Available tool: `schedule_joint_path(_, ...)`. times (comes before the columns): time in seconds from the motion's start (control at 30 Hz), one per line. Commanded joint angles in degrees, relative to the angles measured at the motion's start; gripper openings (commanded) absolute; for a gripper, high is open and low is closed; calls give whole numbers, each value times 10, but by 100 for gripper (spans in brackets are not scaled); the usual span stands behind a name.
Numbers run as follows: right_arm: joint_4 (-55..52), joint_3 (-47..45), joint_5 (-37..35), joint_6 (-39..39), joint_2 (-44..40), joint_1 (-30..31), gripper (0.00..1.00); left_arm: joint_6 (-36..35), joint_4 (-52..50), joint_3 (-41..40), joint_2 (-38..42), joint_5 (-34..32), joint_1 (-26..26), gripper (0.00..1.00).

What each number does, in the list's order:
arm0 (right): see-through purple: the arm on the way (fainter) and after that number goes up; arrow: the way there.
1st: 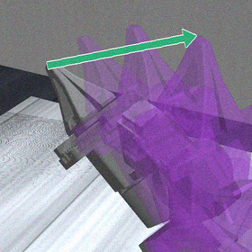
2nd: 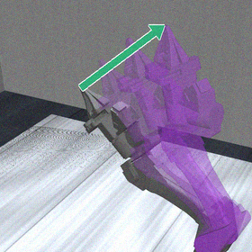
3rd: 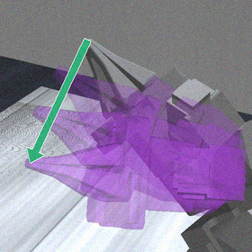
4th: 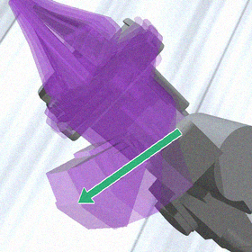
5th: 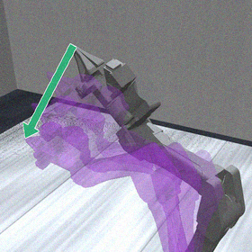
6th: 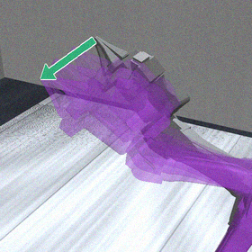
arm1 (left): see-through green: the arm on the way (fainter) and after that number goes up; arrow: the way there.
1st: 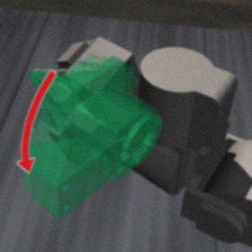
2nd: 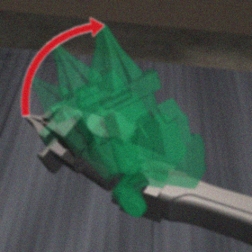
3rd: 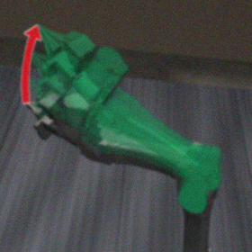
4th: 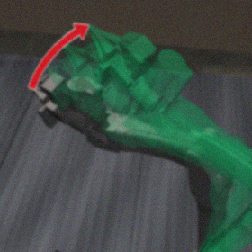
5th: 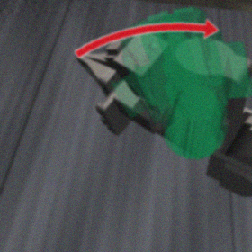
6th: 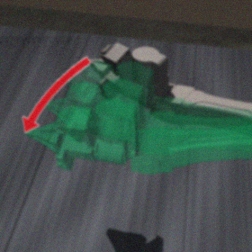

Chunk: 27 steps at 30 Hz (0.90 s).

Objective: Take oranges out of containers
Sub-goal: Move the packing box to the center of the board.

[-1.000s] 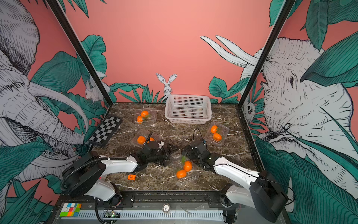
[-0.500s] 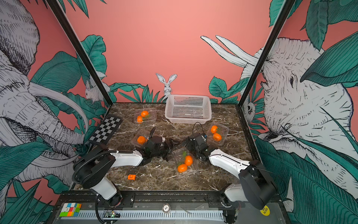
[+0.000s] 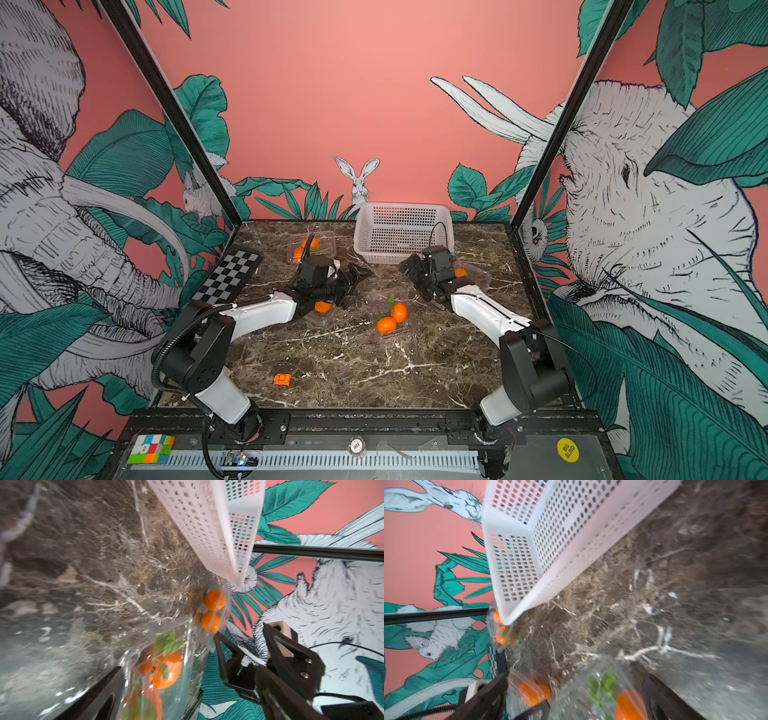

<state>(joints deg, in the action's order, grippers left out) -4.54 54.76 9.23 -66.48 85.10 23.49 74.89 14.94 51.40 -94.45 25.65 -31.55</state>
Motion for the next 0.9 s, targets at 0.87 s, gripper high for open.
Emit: schedule_joint_path(0.87,58,-202,-80,-81,-103,174,99,-360,-308,256,-142,-56,-54,99)
